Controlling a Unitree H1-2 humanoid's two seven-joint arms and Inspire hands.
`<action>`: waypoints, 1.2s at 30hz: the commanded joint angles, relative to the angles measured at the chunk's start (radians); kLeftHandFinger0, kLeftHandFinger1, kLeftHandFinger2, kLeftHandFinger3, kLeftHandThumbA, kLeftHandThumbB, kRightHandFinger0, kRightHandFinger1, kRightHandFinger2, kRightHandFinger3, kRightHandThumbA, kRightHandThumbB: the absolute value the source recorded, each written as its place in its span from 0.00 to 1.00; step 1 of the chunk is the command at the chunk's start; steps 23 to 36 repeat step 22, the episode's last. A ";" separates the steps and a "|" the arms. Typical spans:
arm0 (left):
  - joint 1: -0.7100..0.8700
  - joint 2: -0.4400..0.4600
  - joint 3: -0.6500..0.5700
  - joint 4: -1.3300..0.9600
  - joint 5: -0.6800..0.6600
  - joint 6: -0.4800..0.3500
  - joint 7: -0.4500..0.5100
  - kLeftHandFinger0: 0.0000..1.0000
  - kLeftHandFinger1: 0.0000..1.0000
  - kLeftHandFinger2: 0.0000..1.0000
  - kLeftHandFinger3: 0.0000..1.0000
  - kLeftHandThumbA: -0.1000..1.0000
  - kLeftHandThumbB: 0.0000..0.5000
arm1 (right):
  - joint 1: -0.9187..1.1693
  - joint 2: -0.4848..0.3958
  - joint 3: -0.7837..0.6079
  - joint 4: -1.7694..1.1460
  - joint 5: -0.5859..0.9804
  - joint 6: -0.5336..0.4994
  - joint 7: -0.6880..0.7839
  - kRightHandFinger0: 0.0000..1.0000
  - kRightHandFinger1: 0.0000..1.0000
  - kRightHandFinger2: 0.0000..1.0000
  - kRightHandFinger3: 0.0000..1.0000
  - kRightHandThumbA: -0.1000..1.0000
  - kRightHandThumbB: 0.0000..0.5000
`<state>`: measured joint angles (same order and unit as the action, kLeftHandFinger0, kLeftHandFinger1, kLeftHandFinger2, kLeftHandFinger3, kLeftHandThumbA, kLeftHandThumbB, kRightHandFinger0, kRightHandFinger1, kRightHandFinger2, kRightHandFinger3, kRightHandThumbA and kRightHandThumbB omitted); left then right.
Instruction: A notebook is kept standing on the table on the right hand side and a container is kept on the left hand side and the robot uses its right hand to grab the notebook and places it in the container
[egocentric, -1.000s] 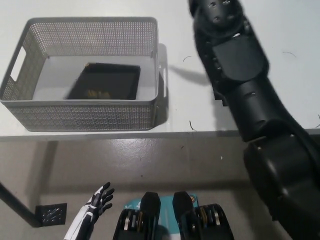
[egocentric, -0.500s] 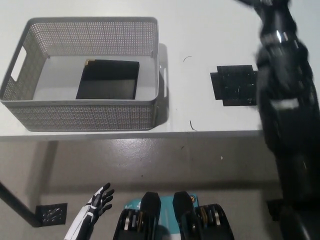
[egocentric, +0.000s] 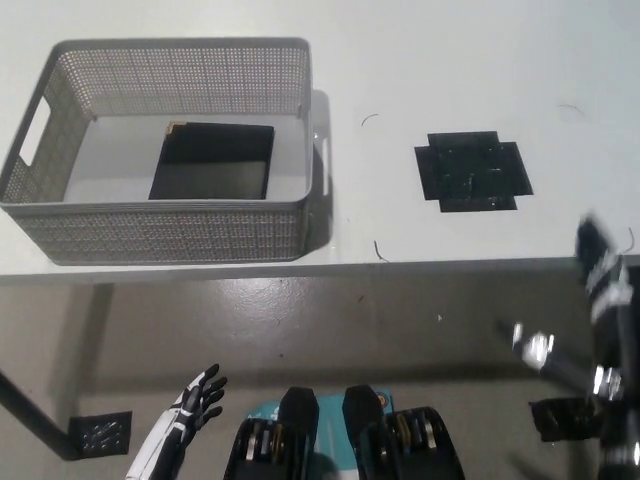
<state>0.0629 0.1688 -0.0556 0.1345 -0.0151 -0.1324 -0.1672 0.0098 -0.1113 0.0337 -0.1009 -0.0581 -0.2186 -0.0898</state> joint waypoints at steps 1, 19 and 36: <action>-0.016 0.026 -0.005 -0.056 0.012 -0.009 -0.018 1.00 1.00 1.00 1.00 1.00 0.45 | 0.020 -0.007 0.048 0.117 0.001 -0.219 0.062 1.00 1.00 1.00 1.00 1.00 0.79; -0.032 0.019 -0.003 -0.034 0.029 -0.020 -0.009 1.00 1.00 1.00 1.00 1.00 0.45 | -0.056 -0.006 0.018 0.433 0.092 -0.184 0.148 1.00 1.00 1.00 1.00 0.99 0.66; -0.031 0.020 -0.004 -0.037 0.037 -0.011 -0.007 1.00 1.00 1.00 1.00 1.00 0.46 | -0.058 -0.005 0.015 0.442 0.088 -0.195 0.145 1.00 1.00 1.00 1.00 0.99 0.64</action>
